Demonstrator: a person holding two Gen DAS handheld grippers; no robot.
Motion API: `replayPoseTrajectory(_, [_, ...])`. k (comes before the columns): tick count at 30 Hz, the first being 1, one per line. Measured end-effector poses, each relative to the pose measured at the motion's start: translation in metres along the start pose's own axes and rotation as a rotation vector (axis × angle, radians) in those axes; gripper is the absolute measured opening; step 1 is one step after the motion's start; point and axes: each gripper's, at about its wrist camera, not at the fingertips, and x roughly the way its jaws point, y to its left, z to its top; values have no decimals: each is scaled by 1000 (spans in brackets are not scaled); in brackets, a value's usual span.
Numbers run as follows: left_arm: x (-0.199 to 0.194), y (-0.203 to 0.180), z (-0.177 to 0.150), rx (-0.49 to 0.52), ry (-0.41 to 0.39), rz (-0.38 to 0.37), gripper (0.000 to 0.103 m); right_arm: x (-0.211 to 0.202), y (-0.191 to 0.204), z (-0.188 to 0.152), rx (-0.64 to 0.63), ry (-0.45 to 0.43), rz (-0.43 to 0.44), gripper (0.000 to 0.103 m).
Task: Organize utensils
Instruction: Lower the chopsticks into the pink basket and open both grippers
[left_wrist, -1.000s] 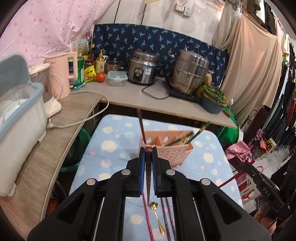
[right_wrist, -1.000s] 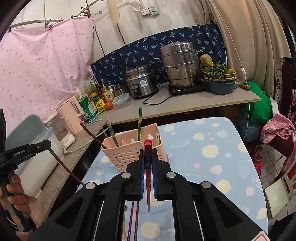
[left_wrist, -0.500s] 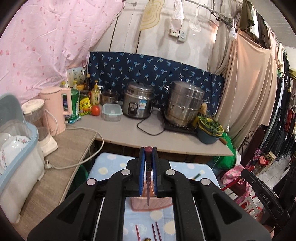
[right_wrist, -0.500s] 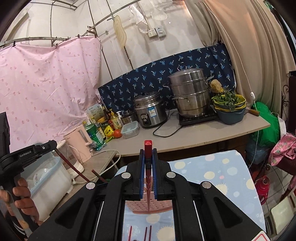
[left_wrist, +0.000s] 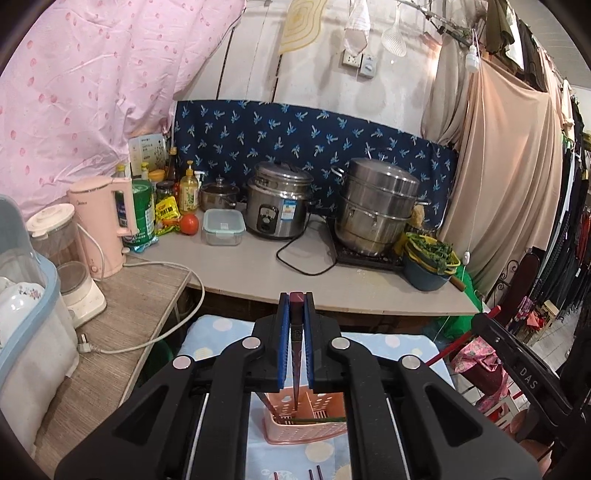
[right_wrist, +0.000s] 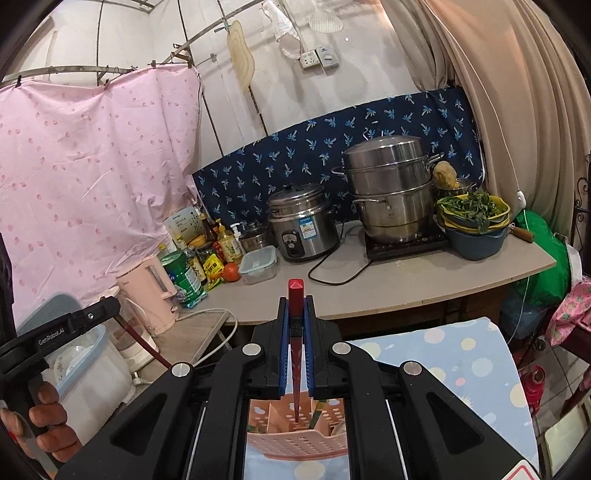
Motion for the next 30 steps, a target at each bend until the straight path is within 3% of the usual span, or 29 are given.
replayPoseTrajectory(11, [41, 10, -24, -14, 90, 21, 7, 43, -6, -27, 0, 90, -20, 7])
replayPoseTrajectory(24, [52, 16, -36, -21, 112, 45, 8, 50, -10, -36, -7, 101, -44, 11])
replayPoseTrajectory(28, [48, 15, -38, -19, 101, 55, 30, 44, -7, -35, -15, 92, -42, 12])
replayPoseTrajectory(30, [45, 15, -39, -15, 93, 63, 32, 40, -6, -35, -20, 85, -43, 12])
